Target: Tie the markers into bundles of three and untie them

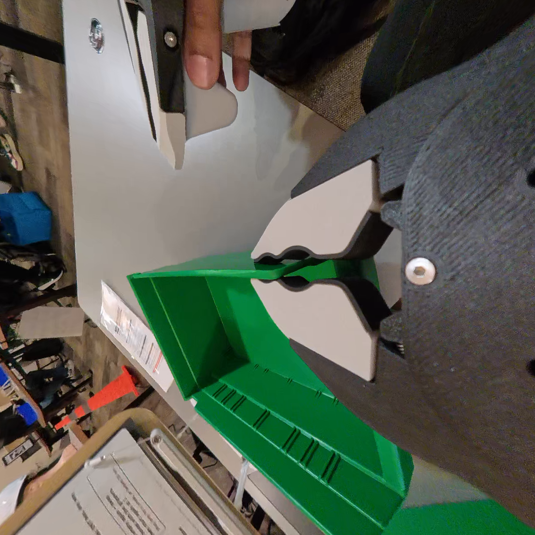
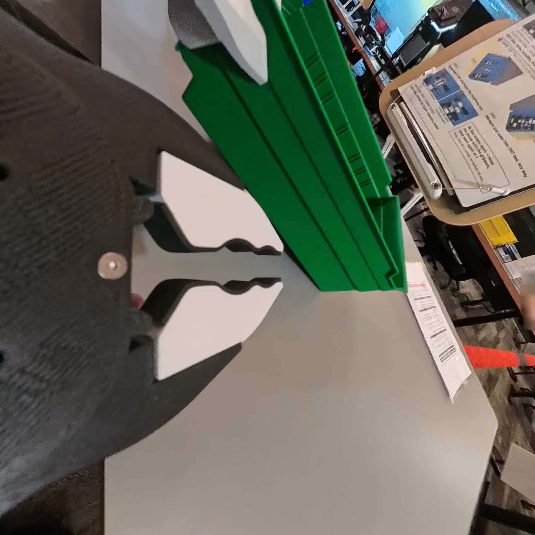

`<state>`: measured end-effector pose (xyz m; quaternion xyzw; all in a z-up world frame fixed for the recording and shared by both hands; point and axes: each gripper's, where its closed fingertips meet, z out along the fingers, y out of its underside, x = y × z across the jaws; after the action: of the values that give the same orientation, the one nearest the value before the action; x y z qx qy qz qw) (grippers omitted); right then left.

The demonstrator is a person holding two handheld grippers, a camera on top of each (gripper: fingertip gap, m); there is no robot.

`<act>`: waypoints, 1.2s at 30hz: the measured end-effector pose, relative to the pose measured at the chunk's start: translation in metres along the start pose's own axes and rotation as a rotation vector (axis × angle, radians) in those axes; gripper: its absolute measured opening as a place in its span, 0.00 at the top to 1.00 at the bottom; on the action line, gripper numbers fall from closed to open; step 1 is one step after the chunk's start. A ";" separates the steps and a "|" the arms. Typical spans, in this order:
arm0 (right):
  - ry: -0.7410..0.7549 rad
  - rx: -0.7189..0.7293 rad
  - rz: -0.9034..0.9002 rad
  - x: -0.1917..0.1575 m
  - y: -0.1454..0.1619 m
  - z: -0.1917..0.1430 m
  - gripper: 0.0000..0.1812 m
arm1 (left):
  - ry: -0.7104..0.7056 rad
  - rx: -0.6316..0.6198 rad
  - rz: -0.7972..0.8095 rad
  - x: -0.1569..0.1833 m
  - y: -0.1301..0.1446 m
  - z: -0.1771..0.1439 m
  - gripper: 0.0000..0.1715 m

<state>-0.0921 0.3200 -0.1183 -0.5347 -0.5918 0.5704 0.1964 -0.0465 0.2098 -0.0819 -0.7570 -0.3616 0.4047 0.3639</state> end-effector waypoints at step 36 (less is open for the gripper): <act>0.002 0.007 -0.405 -0.115 0.043 0.007 0.56 | -0.100 -0.168 -0.037 -0.111 0.208 -0.115 0.68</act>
<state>-0.0401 0.2085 -0.1143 -0.4047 -0.6849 0.5207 0.3099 0.0611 -0.0117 -0.1719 -0.7571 -0.4258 0.4033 0.2880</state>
